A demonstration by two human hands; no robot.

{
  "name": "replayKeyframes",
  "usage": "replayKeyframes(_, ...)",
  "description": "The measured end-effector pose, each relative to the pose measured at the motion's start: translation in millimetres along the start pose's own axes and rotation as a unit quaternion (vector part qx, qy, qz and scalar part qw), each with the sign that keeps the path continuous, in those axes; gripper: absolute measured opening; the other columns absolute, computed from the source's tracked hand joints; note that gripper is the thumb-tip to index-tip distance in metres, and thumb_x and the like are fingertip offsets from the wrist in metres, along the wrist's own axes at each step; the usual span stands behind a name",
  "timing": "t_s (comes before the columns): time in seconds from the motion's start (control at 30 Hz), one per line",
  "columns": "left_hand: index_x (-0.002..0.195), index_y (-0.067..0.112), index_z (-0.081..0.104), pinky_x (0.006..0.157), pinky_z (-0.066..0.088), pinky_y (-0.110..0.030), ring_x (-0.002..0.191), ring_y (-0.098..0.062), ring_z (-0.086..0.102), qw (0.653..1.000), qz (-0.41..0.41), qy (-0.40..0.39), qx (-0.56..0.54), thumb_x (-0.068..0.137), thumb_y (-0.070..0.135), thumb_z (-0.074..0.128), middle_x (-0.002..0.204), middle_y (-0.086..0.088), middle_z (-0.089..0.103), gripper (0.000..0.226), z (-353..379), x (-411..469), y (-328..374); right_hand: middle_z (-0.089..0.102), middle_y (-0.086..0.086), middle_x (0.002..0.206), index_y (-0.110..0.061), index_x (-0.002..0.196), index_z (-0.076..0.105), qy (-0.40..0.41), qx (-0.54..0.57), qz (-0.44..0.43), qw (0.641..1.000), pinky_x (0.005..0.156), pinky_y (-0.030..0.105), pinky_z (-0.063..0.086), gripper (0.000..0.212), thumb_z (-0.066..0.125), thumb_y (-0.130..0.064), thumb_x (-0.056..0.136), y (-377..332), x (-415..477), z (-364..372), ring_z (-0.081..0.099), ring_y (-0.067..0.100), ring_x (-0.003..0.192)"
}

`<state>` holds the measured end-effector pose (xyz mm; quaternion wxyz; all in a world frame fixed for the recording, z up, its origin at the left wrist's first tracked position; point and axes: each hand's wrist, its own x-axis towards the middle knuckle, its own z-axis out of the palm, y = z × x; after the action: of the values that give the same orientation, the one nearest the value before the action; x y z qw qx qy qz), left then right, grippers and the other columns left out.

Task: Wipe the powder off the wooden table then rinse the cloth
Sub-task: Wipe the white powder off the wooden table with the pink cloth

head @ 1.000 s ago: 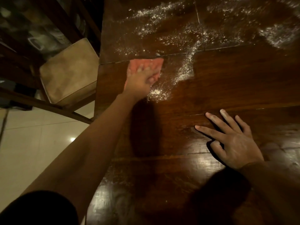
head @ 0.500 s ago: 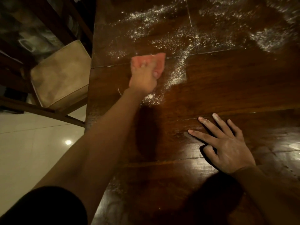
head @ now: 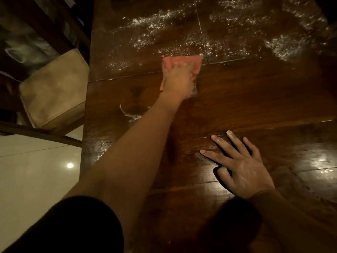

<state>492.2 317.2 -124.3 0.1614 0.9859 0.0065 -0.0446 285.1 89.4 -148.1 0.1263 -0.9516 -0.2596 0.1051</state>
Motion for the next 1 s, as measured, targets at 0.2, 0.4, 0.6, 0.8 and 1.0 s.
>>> replayKeyframes(0.2,0.134,0.035,0.059,0.121,0.024,-0.039,0.141,-0.018,0.038,0.967,0.189,-0.094,-0.145,0.096,0.013,0.057,0.146,0.002,0.052,0.044,3,-33,-5,0.020,-0.015,0.167,-0.059,0.146,0.035,0.002,-0.001,0.000,1.000,0.124,0.046,-0.001,0.053,0.031,-0.040,0.098,-2,0,-1,0.007,0.022,0.157)
replayKeyframes(0.4,0.138,0.034,0.055,0.101,0.048,-0.026,0.112,-0.022,0.058,0.991,-0.016,0.032,-0.130,0.100,0.018,0.053,0.138,-0.010,0.049,0.042,-10,-1,-16,0.018,-0.015,0.167,-0.056,0.146,0.038,0.000,0.008,0.004,1.000,0.123,0.040,-0.011,0.049,0.014,-0.046,0.104,-2,0,-4,0.005,0.021,0.157)
replayKeyframes(0.6,0.137,0.037,0.054,0.118,0.027,-0.054,0.142,-0.028,0.035,0.984,0.113,-0.043,-0.127,0.099,0.010,0.050,0.148,0.000,0.047,0.047,18,-25,44,0.024,-0.014,0.165,-0.055,0.145,0.041,0.010,0.010,0.004,1.000,0.124,0.043,-0.003,0.050,0.032,-0.040,0.098,-1,1,-4,0.010,0.022,0.157)
replayKeyframes(0.8,0.113,0.026,0.073,0.100,0.052,-0.033,0.116,-0.008,0.060,0.972,0.125,-0.031,-0.195,0.090,0.001,0.060,0.127,0.003,0.067,0.037,9,-48,-15,0.029,-0.015,0.164,-0.055,0.143,0.045,0.020,0.023,0.007,1.000,0.123,0.046,0.004,0.051,0.037,-0.036,0.095,-2,2,-3,0.013,0.021,0.156)
replayKeyframes(1.0,0.129,0.025,0.063,0.064,0.047,-0.006,0.078,-0.004,0.056,0.966,-0.131,0.138,-0.174,0.098,0.006,0.048,0.108,0.003,0.060,0.040,-14,-69,-76,0.028,-0.016,0.163,-0.054,0.143,0.045,0.024,0.035,0.011,0.999,0.124,0.042,-0.002,0.051,0.034,-0.035,0.097,-3,1,-3,0.012,0.020,0.156)
